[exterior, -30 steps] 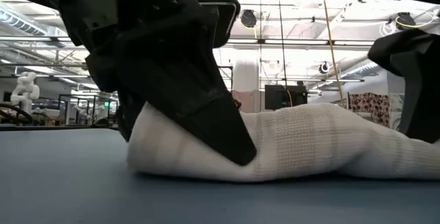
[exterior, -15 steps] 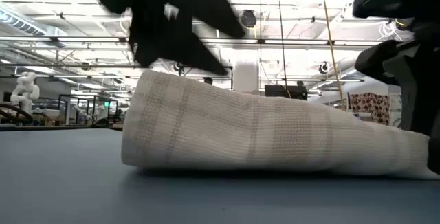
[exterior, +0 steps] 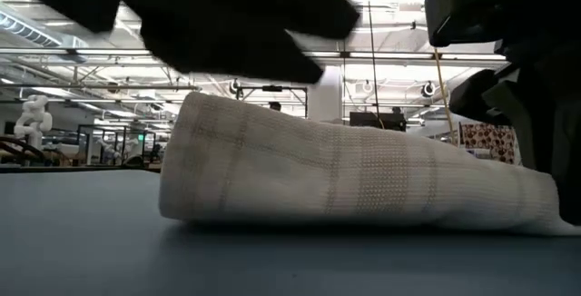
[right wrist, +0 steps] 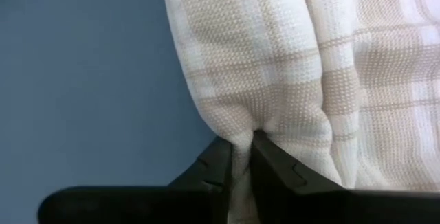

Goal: Roll towel into tight, uniform cylinder
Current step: Roll the white towel

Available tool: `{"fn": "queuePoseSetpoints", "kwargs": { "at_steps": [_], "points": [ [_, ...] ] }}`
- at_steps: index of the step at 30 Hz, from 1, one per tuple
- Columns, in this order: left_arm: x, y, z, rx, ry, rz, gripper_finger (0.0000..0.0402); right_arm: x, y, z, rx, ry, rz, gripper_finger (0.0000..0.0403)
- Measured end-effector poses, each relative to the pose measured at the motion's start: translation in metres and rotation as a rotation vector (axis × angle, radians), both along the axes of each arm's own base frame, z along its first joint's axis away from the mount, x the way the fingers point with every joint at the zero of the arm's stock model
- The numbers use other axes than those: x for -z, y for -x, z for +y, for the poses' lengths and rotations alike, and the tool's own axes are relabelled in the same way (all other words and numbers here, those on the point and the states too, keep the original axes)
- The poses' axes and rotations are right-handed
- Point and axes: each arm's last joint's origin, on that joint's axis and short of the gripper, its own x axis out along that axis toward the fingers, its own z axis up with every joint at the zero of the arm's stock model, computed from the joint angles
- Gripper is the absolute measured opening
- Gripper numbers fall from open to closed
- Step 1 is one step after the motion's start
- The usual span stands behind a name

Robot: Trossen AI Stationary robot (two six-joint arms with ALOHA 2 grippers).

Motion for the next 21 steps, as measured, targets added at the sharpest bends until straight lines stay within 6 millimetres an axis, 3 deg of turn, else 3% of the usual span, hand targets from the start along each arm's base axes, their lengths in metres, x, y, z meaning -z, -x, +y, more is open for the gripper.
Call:
{"fn": "queuePoseSetpoints", "kwargs": {
  "at_steps": [5,11,15,21],
  "points": [
    [0.026,-0.002,-0.002,-0.008,-0.038,0.031,0.0318,-0.003,-0.002,-0.004,0.004,-0.018,0.001,0.0038],
    [0.035,-0.003,-0.002,-0.013,-0.039,0.04,0.0302,-0.007,-0.002,-0.004,-0.004,-0.024,-0.006,0.0038],
    [0.037,-0.004,0.001,-0.023,-0.042,0.053,0.0258,-0.01,-0.001,-0.005,-0.004,-0.028,-0.013,0.0038],
    [0.045,-0.006,0.014,-0.097,0.022,0.147,0.0148,-0.012,-0.001,-0.005,-0.003,-0.03,-0.02,0.0038]
  ]
}}
